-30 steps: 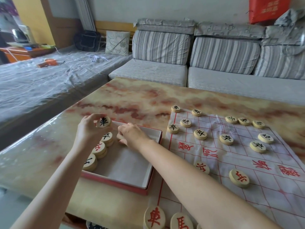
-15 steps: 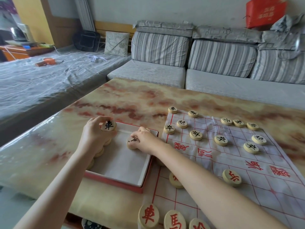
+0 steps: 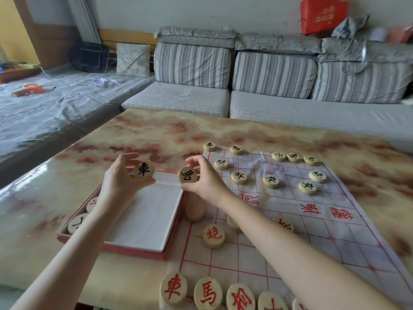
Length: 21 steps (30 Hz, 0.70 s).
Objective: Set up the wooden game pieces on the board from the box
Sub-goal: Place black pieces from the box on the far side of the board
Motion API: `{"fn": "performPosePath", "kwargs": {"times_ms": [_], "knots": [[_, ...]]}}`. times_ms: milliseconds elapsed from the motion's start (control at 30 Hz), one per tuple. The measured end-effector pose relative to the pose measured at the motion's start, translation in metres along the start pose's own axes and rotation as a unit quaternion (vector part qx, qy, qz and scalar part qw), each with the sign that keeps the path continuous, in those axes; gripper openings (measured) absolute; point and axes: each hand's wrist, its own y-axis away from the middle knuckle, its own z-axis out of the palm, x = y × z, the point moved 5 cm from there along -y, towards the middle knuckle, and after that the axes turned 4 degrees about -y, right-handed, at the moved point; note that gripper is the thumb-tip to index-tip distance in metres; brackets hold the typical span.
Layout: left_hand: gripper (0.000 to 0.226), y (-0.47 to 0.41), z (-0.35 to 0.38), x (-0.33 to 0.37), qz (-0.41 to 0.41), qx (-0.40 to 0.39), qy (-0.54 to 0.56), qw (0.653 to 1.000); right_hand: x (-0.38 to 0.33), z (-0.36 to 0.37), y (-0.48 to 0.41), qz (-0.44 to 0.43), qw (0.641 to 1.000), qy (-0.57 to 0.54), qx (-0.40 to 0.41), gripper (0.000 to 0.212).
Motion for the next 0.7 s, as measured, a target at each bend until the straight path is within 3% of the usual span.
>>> {"fn": "performPosePath", "kwargs": {"times_ms": [433,700], "knots": [[0.058,0.013,0.099,0.09,0.072,-0.083,0.024,0.994,0.047,-0.128,0.046,0.077,0.99,-0.045,0.109,0.06],[0.062,0.025,0.151,0.121,0.092,-0.149,0.009,0.985,0.075,-0.181,0.069,0.096,0.984,-0.047,0.145,0.056]]}}
